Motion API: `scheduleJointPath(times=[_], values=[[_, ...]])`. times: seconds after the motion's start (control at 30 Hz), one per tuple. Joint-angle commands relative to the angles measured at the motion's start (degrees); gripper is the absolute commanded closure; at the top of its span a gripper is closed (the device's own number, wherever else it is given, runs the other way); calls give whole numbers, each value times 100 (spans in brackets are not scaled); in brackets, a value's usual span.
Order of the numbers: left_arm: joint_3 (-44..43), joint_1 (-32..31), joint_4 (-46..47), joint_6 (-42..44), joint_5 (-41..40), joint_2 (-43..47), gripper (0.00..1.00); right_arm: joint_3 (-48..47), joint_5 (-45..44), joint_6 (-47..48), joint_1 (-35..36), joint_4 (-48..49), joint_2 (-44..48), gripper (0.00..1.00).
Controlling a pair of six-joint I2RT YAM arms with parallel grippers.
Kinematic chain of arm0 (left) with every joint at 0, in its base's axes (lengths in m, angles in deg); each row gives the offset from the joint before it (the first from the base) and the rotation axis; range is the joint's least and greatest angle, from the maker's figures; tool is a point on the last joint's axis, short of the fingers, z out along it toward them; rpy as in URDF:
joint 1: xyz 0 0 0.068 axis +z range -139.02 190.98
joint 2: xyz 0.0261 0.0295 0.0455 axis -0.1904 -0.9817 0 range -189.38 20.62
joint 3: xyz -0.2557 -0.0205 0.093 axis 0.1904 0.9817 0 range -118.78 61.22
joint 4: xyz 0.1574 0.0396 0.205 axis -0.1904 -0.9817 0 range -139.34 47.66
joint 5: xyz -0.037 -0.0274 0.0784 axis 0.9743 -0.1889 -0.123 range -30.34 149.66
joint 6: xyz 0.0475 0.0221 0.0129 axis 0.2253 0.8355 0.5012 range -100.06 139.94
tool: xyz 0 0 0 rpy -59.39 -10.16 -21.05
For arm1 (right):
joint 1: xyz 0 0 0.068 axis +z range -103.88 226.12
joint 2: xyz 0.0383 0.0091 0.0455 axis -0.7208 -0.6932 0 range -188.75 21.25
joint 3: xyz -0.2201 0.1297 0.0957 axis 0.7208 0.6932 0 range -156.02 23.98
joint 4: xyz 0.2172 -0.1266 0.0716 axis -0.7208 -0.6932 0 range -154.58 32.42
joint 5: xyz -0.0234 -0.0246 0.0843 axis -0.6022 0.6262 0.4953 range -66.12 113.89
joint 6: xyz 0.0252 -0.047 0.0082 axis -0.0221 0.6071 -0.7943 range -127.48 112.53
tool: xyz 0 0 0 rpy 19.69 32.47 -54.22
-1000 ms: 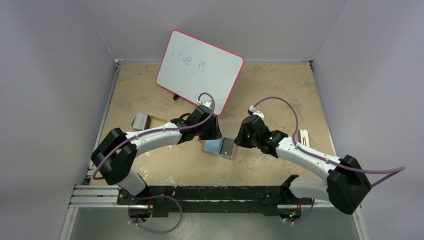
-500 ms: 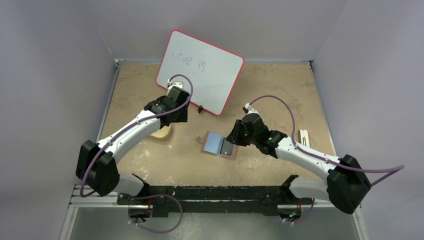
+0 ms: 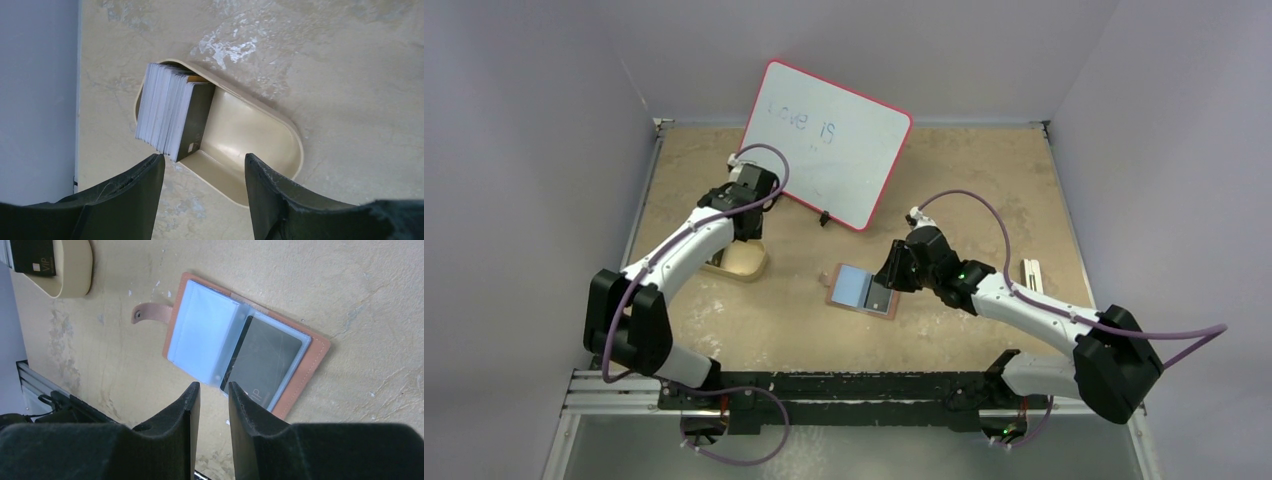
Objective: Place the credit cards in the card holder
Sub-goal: Pick up the credit card from the storage box.
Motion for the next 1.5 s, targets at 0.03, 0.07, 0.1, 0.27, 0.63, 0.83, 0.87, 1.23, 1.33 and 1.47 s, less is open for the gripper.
scheduleJointPath(times=[0.03,0.07,0.1,0.27,0.63,0.83,0.87,1.23,1.33,1.47], values=[[-38,416,146,341,-273,-269,41,-144,88,132,36,251,149,70],[-35,487,135,380,-288,-348,41,-158,96,142,36,250,152,70],[-46,572,120,424,-286,-428,41,-164,97,149,36,239,160,70],[-20,917,244,677,-17,-849,42,-175,130,155,36,224,195,70],[-310,1022,23,705,-351,-1509,53,-154,331,143,34,121,258,70],[-385,1019,-59,694,-507,-1471,58,-125,327,149,36,122,277,70],[-394,1019,-77,687,-495,-1480,59,-126,326,145,34,121,276,70],[-545,1012,-199,668,-446,-1371,66,-141,233,147,34,196,210,70],[-541,1012,-220,672,-440,-1366,69,-137,223,150,34,216,190,70],[-583,1005,-262,652,-406,-1388,72,-128,208,145,36,250,162,70]])
